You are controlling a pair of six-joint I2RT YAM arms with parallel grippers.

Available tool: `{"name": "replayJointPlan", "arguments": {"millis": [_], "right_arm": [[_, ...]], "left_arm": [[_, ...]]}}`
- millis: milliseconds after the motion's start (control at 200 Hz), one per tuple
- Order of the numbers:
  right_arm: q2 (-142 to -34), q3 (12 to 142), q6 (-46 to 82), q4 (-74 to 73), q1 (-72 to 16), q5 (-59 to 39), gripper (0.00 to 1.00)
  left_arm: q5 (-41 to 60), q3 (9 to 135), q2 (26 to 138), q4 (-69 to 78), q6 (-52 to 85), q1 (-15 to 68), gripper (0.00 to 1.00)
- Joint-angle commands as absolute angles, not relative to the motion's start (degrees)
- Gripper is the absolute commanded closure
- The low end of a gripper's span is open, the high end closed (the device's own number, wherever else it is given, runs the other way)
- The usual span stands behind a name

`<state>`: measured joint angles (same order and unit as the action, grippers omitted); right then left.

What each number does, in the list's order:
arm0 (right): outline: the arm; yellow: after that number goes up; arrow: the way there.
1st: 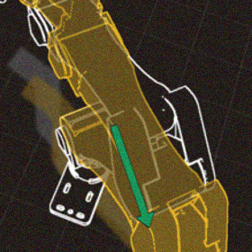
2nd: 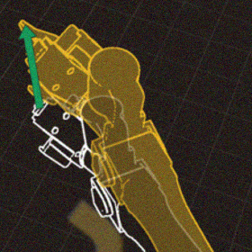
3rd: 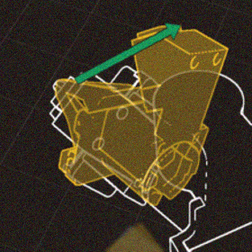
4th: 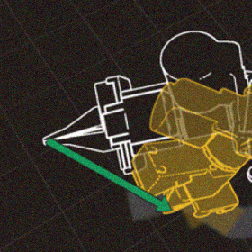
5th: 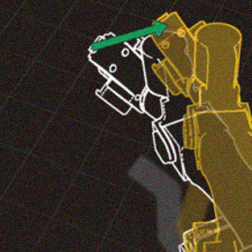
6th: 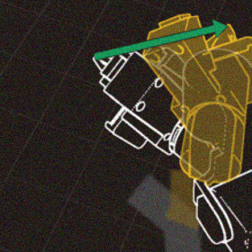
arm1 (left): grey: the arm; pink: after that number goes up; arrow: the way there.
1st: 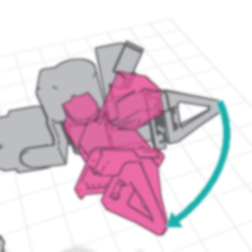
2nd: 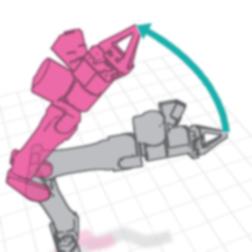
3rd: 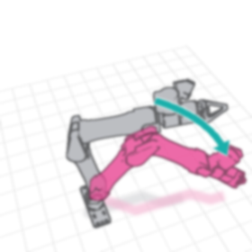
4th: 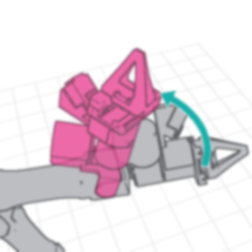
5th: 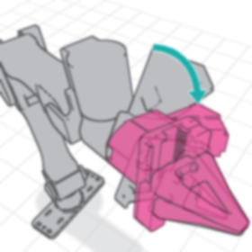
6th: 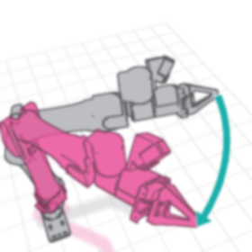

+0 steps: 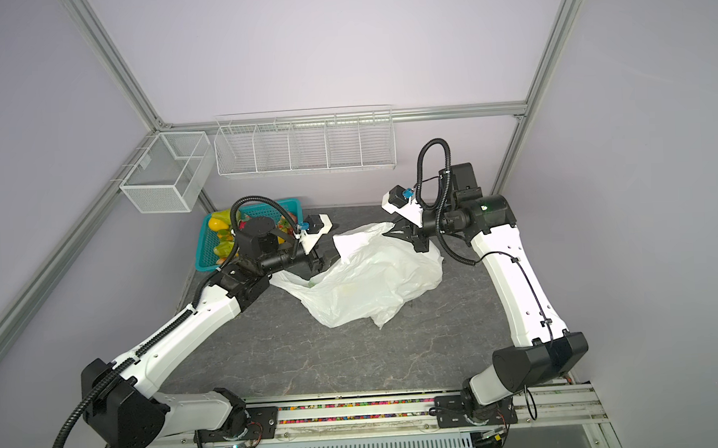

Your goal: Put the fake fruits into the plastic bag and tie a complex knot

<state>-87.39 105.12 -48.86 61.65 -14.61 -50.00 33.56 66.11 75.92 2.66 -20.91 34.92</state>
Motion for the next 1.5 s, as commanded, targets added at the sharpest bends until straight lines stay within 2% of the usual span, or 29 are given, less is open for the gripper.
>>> {"name": "replayJointPlan", "arguments": {"millis": [0, 115, 170, 235, 355, 440, 470, 535, 645, 655, 670, 705, 840, 960, 1080, 1245, 1420, 1495], "right_arm": [[-89.06, 105.69, -48.86, 61.11, -14.29, -54.99, 0.94], [-90.6, 106.32, -47.8, 60.65, -14.25, -57.06, 0.94], [-91.48, 106.76, -47.19, 60.46, -14.25, -57.26, 0.94], [-92.79, 107.75, -46.76, 61.03, -14.32, -57.02, 0.94], [-95.14, 110.11, -43.28, 60.49, -14.29, -52.55, 0.92], [-97.46, 113.09, -33.95, 56.45, -13.7, -45.23, 0.76], [-98.35, 114.23, -30.29, 55.33, -13.47, -42.81, 0.71], [-100.77, 118.38, -20.59, 52.41, -12.38, -37.1, 0.52], [-101.54, 120.49, -9.23, 50.58, -12.13, -29.09, 0.36], [-101.3, 120.28, -8.64, 50.37, -12.15, -28.04, 0.33], [-100.65, 119.62, -7.5, 49.97, -12.15, -26.39, 0.23], [-98.97, 117.76, -5.81, 48.7, -12.13, -24.08, 0.15], [-88.13, 104.07, -0.9, 38.66, -12.17, -17.58, 0.04], [-78.7, 90.66, 3.58, 30.8, -12.84, -16.67, 0.01], [-73.79, 80.43, 6.86, 25.27, -16.61, -23.51, 0.0], [-71.48, 74.24, 7.77, 24.67, -23.15, -29.93, 0.11], [-71.59, 67.96, 8.98, 22.45, -27.83, -22.73, 0.1], [-73.42, 67.1, 9.9, 20.19, -28.98, -23.03, 0.09]], "left_arm": [[39.48, 66.28, 76.07, 10.1, -15.37, 35.5, 0.31], [40.3, 67.29, 77.49, 11.47, -13.63, 36.28, 0.33], [40.77, 68.46, 78.4, 11.51, -12.72, 36.92, 0.38], [40.34, 69.72, 79.58, 10.78, -12.52, 38.05, 0.5], [36.74, 72.26, 81.63, 9.16, -10.77, 40.2, 0.85], [29.05, 72.49, 82.42, 13.1, -4.4, 42.38, 1.0], [25.53, 72.34, 82.55, 15.28, -0.82, 43.26, 1.0], [19.08, 72.17, 83.4, 19.89, 7.59, 44.7, 1.0], [7.13, 71.91, 84.49, 24.57, 21.39, 46.54, 1.0], [6.35, 71.94, 84.58, 24.73, 22.24, 46.57, 1.0], [5.16, 72.02, 84.65, 24.86, 23.79, 46.66, 1.0], [2.12, 72.17, 84.79, 24.43, 27.06, 46.88, 1.0], [-7.14, 71.88, 84.65, 22.76, 33.47, 47.52, 1.0], [-10.87, 69.12, 84.54, 25.85, 36.13, 47.56, 1.0], [-10.58, 68.14, 85.58, 27.05, 37.51, 47.63, 1.0], [-9.97, 67.45, 86.46, 26.65, 38.33, 47.69, 1.0], [-10.59, 66.18, 86.4, 27.12, 39.21, 47.7, 1.0], [-10.66, 66.13, 86.46, 27.1, 39.35, 47.7, 1.0]]}}
